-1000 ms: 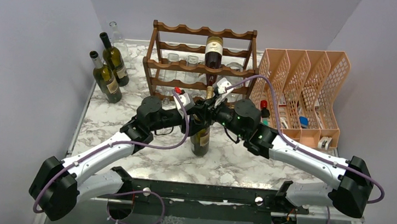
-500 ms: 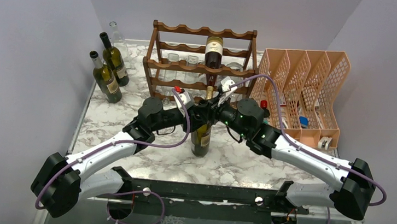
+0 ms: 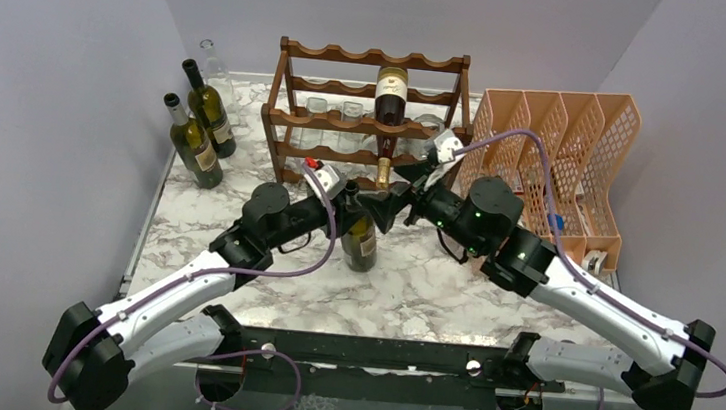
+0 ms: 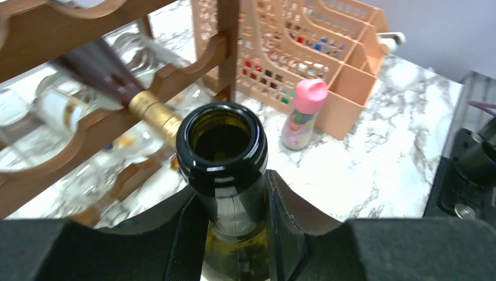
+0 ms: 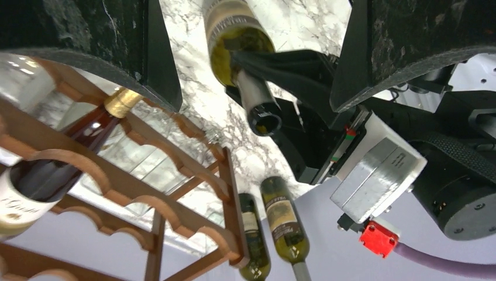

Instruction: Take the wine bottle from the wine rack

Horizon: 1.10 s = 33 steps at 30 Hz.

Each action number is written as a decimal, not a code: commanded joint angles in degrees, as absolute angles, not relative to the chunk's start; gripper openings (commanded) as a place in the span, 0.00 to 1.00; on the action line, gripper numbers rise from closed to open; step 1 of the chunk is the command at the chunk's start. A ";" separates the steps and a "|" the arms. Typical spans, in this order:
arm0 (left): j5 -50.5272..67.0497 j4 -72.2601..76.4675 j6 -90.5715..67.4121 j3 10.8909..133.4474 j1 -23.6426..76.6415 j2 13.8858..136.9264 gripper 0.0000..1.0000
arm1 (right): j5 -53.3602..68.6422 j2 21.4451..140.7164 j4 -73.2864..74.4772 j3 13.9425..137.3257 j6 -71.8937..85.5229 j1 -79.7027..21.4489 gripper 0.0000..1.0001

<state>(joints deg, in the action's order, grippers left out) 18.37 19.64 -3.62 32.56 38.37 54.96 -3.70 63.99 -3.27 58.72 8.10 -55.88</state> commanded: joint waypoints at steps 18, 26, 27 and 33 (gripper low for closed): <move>-22.57 -15.20 -5.06 48.46 16.11 48.27 0.00 | -16.70 52.62 8.36 59.70 -2.10 -56.29 1.00; -35.08 -4.35 -6.99 46.73 2.13 49.39 0.00 | -12.34 55.37 9.85 60.62 0.29 -56.32 1.00; -35.43 -3.59 -7.80 46.51 0.52 49.75 0.00 | -12.17 55.57 10.11 60.76 0.52 -56.27 1.00; -35.70 -0.52 -10.15 46.63 -6.69 52.63 0.00 | -12.31 54.91 10.24 59.51 0.84 -56.33 1.00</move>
